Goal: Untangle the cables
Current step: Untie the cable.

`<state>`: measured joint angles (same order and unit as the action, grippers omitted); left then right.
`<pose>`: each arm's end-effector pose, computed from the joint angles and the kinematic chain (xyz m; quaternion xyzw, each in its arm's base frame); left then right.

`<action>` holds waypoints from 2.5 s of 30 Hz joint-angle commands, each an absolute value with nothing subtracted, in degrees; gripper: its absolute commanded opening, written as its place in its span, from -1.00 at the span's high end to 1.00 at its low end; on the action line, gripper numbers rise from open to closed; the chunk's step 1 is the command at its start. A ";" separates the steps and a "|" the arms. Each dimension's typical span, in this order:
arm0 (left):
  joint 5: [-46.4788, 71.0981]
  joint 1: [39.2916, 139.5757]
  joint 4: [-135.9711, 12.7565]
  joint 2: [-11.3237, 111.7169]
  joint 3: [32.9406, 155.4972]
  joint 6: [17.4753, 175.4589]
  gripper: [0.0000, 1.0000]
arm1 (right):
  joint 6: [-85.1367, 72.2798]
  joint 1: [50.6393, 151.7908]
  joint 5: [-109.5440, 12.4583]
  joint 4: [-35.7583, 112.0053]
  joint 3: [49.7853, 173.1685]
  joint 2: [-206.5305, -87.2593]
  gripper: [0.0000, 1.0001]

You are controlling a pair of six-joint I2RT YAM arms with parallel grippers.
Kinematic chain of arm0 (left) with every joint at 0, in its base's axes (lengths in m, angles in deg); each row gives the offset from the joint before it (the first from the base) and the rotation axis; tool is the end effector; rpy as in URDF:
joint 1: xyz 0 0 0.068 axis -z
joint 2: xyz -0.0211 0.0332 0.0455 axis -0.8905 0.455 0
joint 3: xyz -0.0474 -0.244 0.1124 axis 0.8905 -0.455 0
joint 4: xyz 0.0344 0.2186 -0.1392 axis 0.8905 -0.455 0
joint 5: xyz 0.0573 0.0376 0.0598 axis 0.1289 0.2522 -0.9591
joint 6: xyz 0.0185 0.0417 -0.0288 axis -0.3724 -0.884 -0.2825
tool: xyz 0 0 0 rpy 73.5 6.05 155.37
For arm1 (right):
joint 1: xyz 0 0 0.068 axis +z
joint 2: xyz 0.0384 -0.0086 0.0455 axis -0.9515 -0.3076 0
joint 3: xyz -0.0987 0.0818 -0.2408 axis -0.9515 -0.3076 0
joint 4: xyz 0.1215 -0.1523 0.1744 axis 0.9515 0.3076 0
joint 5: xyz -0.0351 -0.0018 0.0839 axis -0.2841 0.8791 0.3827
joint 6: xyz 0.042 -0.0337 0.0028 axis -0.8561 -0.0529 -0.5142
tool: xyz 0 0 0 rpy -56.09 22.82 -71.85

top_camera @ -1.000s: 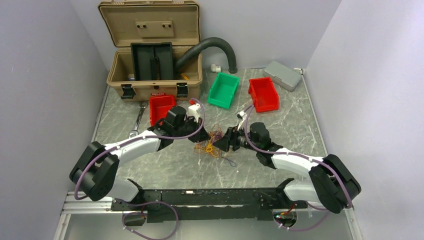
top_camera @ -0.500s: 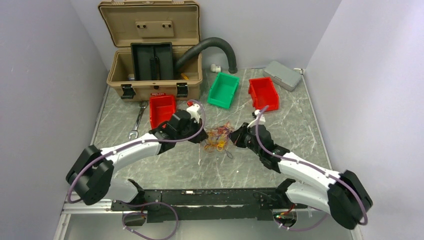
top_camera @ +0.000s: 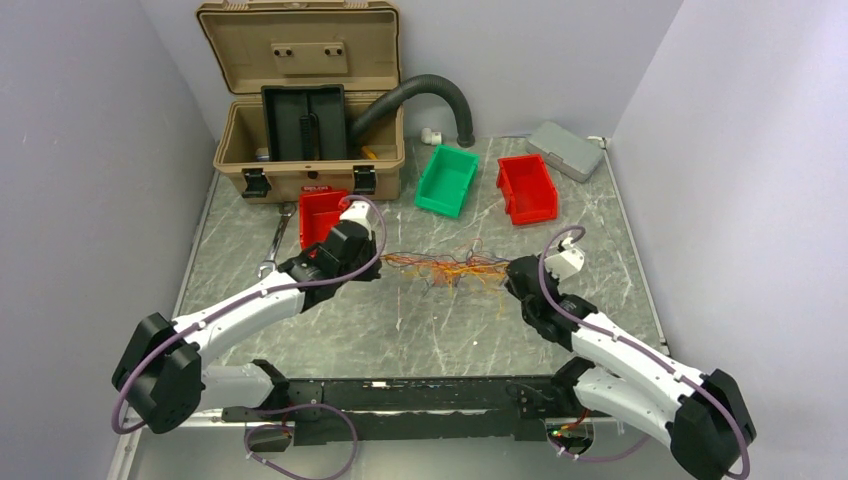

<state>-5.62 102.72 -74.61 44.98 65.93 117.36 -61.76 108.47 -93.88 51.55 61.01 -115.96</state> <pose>0.2064 -0.1641 0.2410 0.0195 0.8931 -0.2003 0.4023 0.1561 0.0879 0.2028 0.3260 0.8017 0.1184 0.4869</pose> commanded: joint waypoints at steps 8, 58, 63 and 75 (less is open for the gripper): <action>-6.65 100.98 -75.28 42.78 64.73 109.48 1.00 | -36.51 107.06 -91.39 47.07 63.56 -119.02 -0.40; -18.86 95.46 -83.81 32.75 59.65 115.36 1.00 | -50.09 90.44 -92.74 51.92 62.10 -120.10 1.00; -0.93 95.52 -75.44 33.26 58.40 107.61 1.00 | -39.73 90.40 -84.45 45.43 61.84 -116.59 0.97; 17.67 98.15 -69.33 35.43 62.56 100.34 1.00 | -24.32 91.04 -44.07 31.33 62.13 -117.98 -0.47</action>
